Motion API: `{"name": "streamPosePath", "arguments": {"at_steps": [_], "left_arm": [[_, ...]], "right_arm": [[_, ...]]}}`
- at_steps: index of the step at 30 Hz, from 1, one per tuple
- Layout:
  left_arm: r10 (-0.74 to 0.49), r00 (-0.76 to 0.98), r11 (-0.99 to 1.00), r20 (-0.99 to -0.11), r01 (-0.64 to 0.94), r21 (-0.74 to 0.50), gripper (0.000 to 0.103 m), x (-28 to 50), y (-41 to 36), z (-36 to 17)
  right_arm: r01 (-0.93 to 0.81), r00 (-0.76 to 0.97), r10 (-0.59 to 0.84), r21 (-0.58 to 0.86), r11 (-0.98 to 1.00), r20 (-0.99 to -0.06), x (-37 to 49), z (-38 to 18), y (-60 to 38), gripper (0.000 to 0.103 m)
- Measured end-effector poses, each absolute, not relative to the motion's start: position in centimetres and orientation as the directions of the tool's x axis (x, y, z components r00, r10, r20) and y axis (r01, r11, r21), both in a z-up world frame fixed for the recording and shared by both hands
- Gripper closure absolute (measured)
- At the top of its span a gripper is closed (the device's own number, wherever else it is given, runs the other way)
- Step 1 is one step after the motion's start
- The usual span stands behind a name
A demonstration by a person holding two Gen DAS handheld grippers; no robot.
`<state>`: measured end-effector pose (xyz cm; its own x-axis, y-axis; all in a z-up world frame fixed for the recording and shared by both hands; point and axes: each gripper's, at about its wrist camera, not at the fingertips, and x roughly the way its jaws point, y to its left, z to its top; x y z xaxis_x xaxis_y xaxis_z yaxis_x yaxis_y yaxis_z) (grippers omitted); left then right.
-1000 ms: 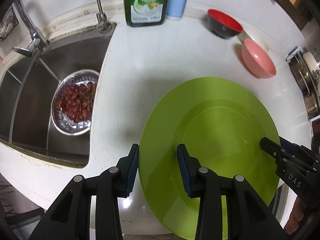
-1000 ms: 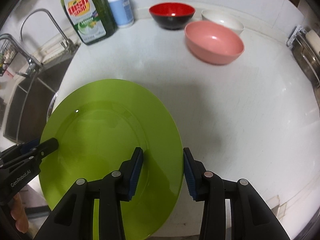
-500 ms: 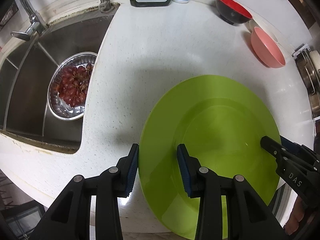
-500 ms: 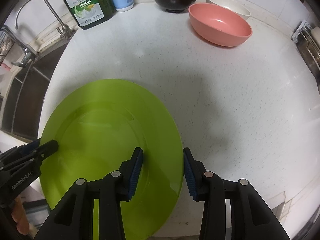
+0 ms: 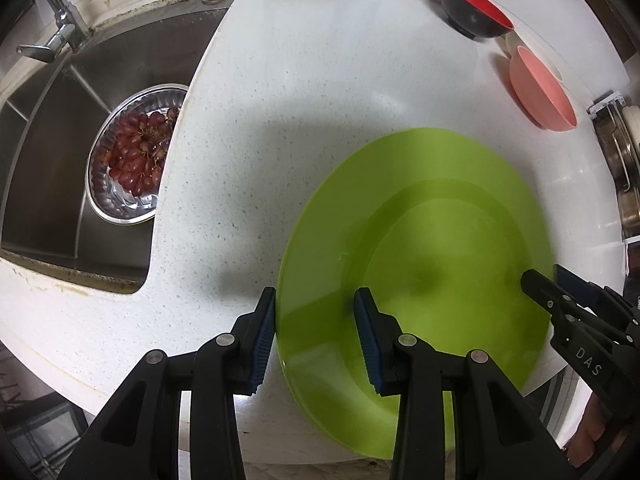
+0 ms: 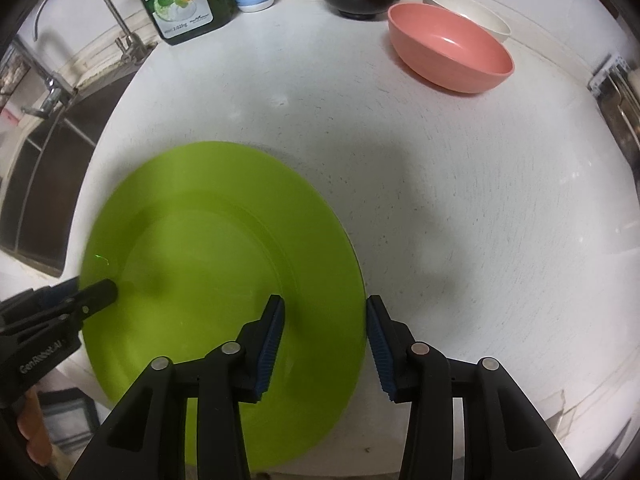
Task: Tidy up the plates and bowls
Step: 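Lower the green plate onto the blue-and-white plates and open both tools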
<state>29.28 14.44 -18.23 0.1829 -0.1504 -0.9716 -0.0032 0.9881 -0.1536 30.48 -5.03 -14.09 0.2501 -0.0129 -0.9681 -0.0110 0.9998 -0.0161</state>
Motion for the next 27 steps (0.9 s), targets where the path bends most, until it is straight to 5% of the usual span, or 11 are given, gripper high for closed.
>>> {"name": "streamPosePath", "arguments": {"at_steps": [14, 27], "left_arm": [[-0.130, 0.339, 0.991, -0.932, 0.080, -0.109, 0.041, 29.5, 11.9, -13.6], [-0.153, 0.467, 0.982, -0.871, 0.168, -0.082, 0.040, 32.6, 6.1, -8.6]], "right_arm": [[-0.005, 0.342, 0.056, 0.058, 0.998, -0.938, 30.1, -10.8, -7.2, 0.058], [0.055, 0.497, 0.017, 0.051, 0.997, -0.868, 32.5, -5.7, -13.8, 0.058]]}}
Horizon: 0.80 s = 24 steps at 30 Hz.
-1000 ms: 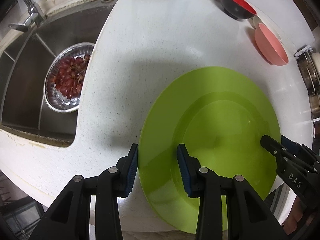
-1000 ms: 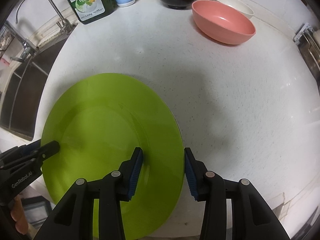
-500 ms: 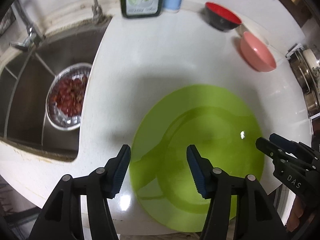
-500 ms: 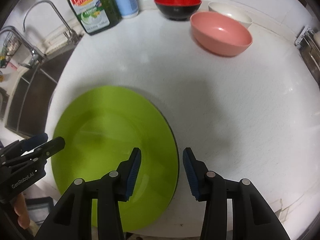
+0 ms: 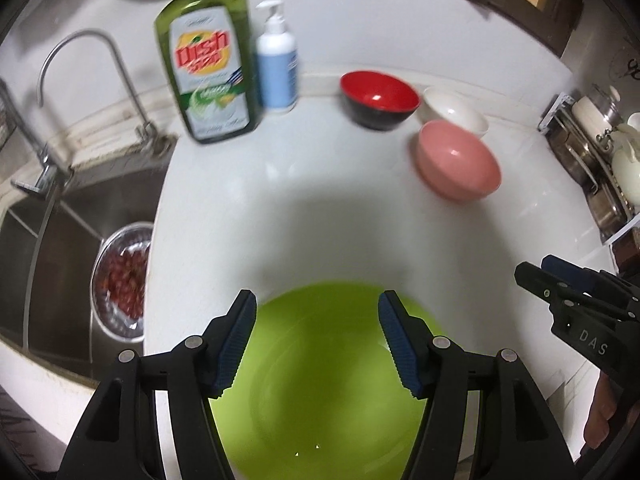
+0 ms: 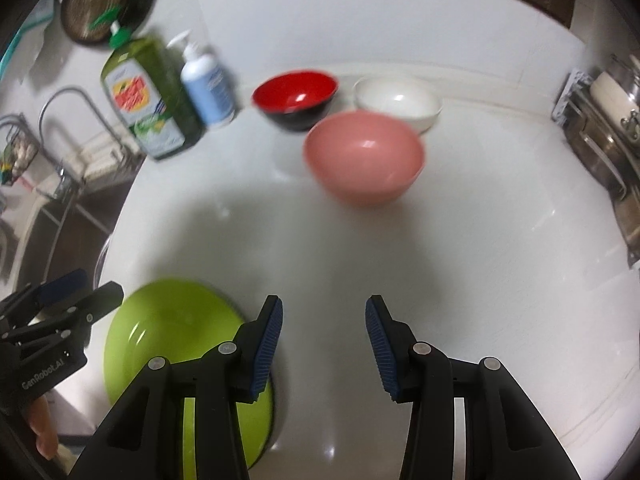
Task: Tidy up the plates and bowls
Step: 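Lower the green plate onto the blue-and-white plates and open both tools, then move both tools over to the pink bowl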
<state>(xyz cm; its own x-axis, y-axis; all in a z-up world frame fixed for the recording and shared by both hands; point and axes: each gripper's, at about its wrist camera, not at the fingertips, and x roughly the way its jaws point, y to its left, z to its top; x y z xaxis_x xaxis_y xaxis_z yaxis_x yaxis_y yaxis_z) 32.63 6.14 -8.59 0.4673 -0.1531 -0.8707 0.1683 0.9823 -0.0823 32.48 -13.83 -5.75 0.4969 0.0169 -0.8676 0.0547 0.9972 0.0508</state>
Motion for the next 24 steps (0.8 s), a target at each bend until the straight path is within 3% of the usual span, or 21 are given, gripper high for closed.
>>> {"name": "streamPosePath", "arguments": {"at_steps": [9, 24], "left_arm": [[-0.148, 0.493, 0.976, -0.857, 0.214, -0.046, 0.041, 37.2, 1.1, -7.8], [-0.205, 0.427, 0.967, -0.881, 0.227, -0.116, 0.041, 45.7, -5.4, -10.7]], "right_arm": [[0.088, 0.534, 0.006, 0.063, 0.994, -0.846, 36.6, -4.9, -17.9, 0.058], [0.125, 0.488, 0.070, 0.150, 0.981, -0.870, 44.4, -7.6, -23.4, 0.059]]}}
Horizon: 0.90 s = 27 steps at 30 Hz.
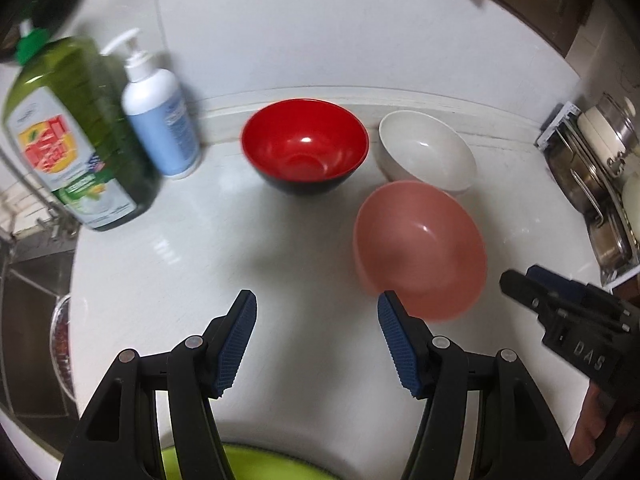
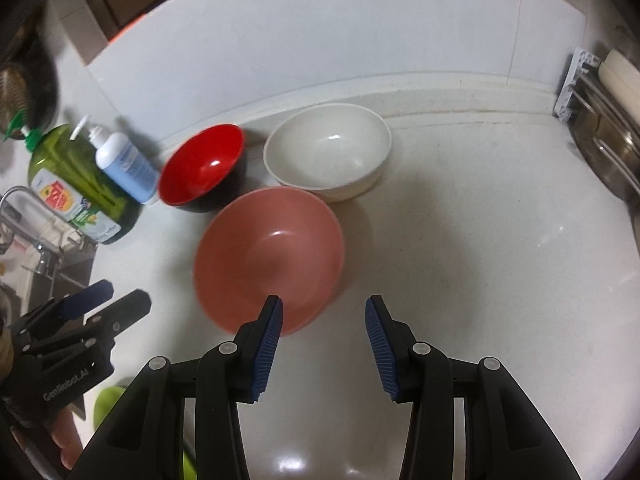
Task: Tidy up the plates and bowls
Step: 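Move both tools over to the pink bowl, then close both tools on the pink bowl rim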
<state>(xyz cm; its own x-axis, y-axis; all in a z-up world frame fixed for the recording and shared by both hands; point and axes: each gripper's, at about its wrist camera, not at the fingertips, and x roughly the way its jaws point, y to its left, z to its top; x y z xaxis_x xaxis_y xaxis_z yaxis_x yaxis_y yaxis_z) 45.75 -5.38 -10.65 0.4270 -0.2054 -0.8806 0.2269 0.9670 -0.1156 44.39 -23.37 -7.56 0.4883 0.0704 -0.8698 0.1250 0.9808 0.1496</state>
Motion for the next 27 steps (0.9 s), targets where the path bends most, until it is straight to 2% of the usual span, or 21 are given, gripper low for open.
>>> {"name": "streamPosePath", "arguments": {"at_steps": [8, 10, 12, 17, 21, 24, 27], "left_arm": [[-0.209, 0.379, 0.965, -0.901, 0.230, -0.127, 0.043, 49.1, -7.4, -13.2], [-0.208, 0.369, 0.965, -0.906, 0.226, -0.130, 0.045, 49.7, -7.7, -13.8], [-0.204, 0.358, 0.966, -0.911, 0.223, -0.129, 0.049, 50.3, -8.0, -14.5], [-0.217, 0.332, 0.962, -0.918, 0.230, -0.145, 0.060, 51.2, -8.5, -15.6], [-0.257, 0.285, 0.951, -0.923, 0.242, -0.190, 0.075, 51.6, -9.0, -16.4], [-0.295, 0.253, 0.941, -0.921, 0.246, -0.234, 0.084, 51.8, -9.3, -16.8], [-0.315, 0.233, 0.936, -0.920, 0.236, -0.261, 0.085, 51.9, -9.3, -17.1]], "right_arm": [[0.146, 0.462, 0.082, 0.167, 0.975, -0.883, 46.9, -9.7, -24.5, 0.060], [0.146, 0.452, 0.082, 0.164, 0.976, -0.888, 47.4, -10.2, -24.6, 0.064], [0.145, 0.440, 0.089, 0.169, 0.975, -0.893, 47.9, -10.8, -24.8, 0.065], [0.153, 0.412, 0.104, 0.181, 0.972, -0.905, 48.7, -11.8, -24.9, 0.077], [0.146, 0.396, 0.121, 0.192, 0.970, -0.910, 48.9, -12.3, -24.9, 0.087], [0.145, 0.394, 0.130, 0.202, 0.969, -0.910, 49.1, -12.4, -24.9, 0.091], [0.151, 0.392, 0.118, 0.190, 0.970, -0.912, 49.2, -12.3, -24.9, 0.092]]}}
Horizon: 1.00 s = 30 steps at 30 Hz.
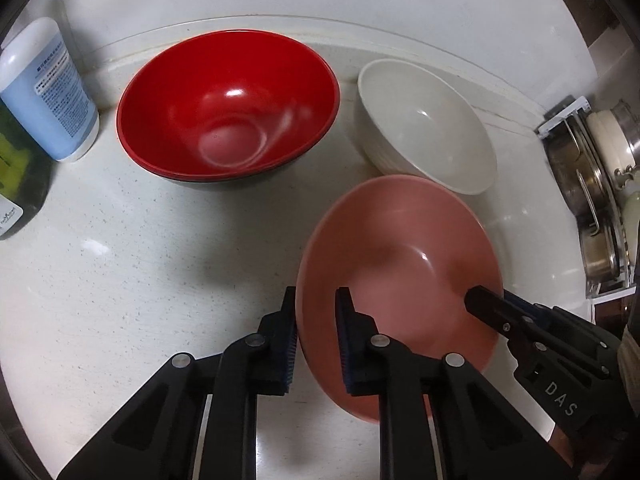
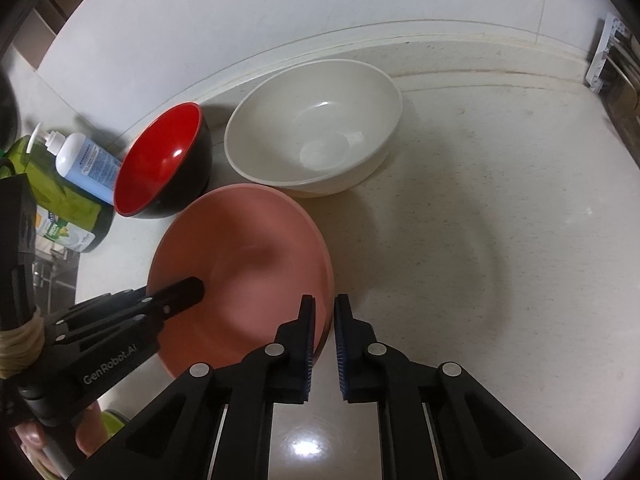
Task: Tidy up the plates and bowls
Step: 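Close both tools on the pink bowl rim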
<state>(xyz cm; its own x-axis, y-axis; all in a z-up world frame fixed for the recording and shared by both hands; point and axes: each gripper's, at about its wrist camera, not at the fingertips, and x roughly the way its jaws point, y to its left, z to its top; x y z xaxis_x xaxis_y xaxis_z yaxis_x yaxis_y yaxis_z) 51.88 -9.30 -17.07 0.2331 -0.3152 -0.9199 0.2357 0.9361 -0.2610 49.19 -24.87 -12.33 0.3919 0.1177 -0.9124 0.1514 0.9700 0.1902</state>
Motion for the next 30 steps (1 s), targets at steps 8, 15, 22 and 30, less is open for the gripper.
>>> {"name": "streamPosePath", "arguments": {"at_steps": [8, 15, 22, 30], "left_arm": [[-0.319, 0.243, 0.935, -0.916, 0.241, -0.262, 0.085, 50.1, -9.5, -15.6], [-0.337, 0.267, 0.922, -0.903, 0.289, -0.258, 0.085, 46.3, -10.5, -12.9], [-0.358, 0.253, 0.903, -0.899, 0.339, -0.264, 0.085, 42.2, -12.4, -11.6], [-0.385, 0.213, 0.882, -0.898, 0.372, -0.290, 0.084, 37.8, -14.6, -12.2]], "right_arm": [[0.149, 0.411, 0.106, 0.181, 0.972, -0.905, 47.9, -10.9, -24.7, 0.092], [0.148, 0.422, 0.105, 0.182, 0.972, -0.901, 44.4, -8.9, -25.2, 0.092], [0.174, 0.439, 0.066, 0.157, 0.972, -0.896, 40.1, -7.2, -26.4, 0.092], [0.208, 0.425, 0.026, 0.125, 0.970, -0.905, 35.3, -7.0, -28.4, 0.092]]}}
